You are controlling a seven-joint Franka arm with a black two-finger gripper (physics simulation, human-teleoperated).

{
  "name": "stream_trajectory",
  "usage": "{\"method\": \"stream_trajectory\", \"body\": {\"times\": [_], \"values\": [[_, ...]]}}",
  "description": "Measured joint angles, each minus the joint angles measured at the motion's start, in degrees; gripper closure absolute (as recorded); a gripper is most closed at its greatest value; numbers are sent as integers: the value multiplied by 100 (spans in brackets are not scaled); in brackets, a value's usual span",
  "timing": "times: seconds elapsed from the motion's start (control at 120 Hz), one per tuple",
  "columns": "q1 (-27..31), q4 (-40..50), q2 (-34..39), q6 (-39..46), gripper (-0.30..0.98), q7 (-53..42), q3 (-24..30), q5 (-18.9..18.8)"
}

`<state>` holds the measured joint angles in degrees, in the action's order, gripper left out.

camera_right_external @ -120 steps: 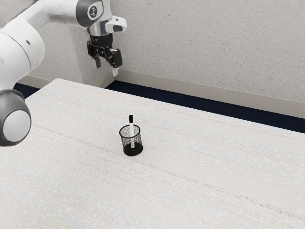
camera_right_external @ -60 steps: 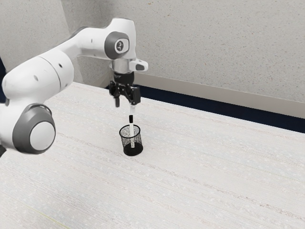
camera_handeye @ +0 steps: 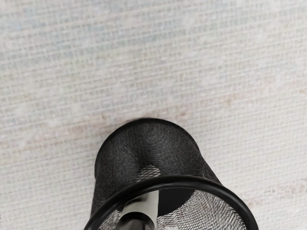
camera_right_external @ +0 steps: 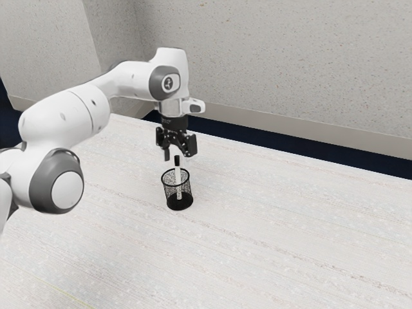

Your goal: Take the marker out of the pen holder and place it to the left of the pen holder.

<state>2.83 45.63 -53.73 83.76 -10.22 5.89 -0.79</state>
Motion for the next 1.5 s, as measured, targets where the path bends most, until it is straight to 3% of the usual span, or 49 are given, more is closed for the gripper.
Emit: {"method": "stream_trajectory", "body": {"times": [0.175, 0.358, 0.583, 0.675, 0.775, 1.017, 1.25, 1.5], "values": [[33, 10, 10, 85, 49, 51, -14, -3], [10, 13, 31, 94, 68, 110, -20, -19], [43, 53, 982, -366, 75, 179, -68, -207], [76, 47, 1580, -727, 77, 198, -116, -434], [298, 47, 1738, -1105, 78, 208, -177, -757], [545, 286, 991, -1666, 78, 209, -172, -1490], [555, 249, 181, -1690, 78, 196, -157, -1642], [540, 247, -146, -1529, 77, 186, -122, -1659]]}}
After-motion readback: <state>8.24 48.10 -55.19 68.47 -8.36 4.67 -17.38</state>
